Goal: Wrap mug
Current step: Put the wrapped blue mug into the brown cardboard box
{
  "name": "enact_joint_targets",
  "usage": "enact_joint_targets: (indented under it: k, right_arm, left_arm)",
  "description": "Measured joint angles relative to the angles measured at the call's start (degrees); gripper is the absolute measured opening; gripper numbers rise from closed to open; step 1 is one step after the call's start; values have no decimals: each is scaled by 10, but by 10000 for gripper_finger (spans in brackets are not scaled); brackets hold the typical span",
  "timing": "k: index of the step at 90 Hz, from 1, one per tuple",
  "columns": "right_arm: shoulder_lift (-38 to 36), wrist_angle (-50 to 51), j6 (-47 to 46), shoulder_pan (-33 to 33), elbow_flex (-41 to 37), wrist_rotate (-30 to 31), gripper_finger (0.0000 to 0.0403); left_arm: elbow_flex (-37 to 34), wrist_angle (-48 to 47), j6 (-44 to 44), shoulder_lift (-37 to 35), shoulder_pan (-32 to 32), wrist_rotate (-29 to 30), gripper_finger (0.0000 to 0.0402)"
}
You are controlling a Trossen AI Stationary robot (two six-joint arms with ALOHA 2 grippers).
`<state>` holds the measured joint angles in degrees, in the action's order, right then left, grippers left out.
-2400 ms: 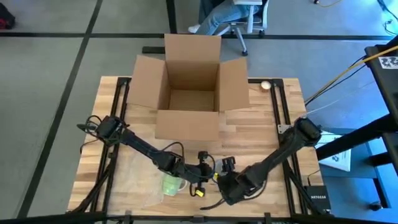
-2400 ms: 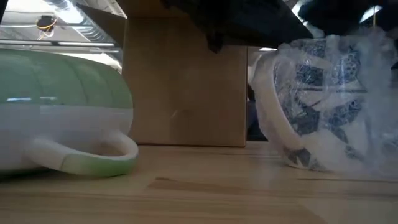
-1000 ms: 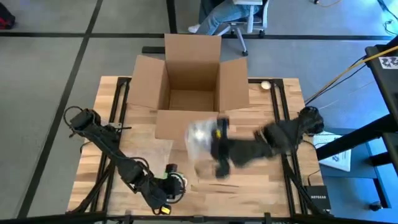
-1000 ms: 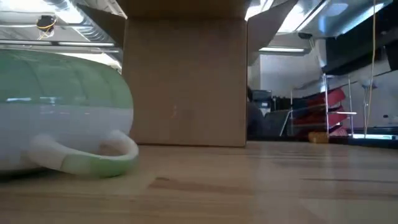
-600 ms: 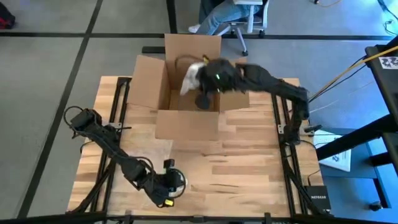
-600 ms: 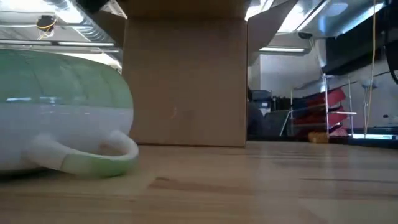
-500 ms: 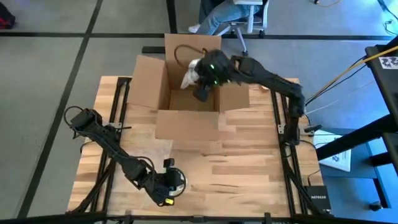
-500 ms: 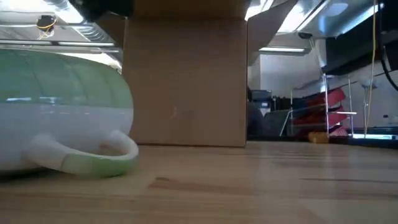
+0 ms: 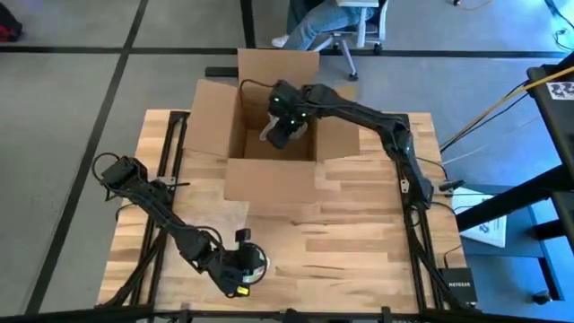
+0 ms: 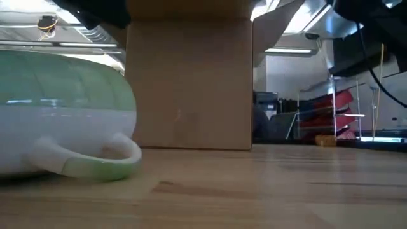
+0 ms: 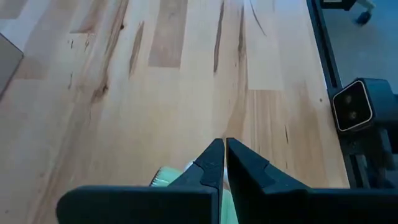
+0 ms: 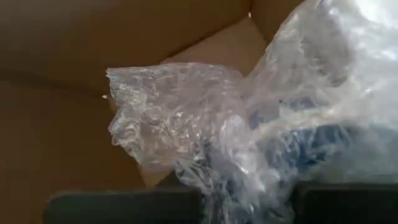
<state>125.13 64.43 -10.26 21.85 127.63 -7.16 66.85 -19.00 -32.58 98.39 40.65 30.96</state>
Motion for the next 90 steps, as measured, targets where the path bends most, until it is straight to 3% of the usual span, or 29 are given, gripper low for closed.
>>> enact_joint_targets:
  k: [42,68,90]
  right_arm:
    - [26,-18,-30,-1,-32,12,62]
    - [25,-46,-28,-1,-61,41,160]
    - [-5,10,-3,-1,4,26,217]
  left_arm:
    - [0,2,-1,0,3,0,0]
    - [0,4,-4,0,3,0,0]
    - [0,4,-4,0,3,0,0]
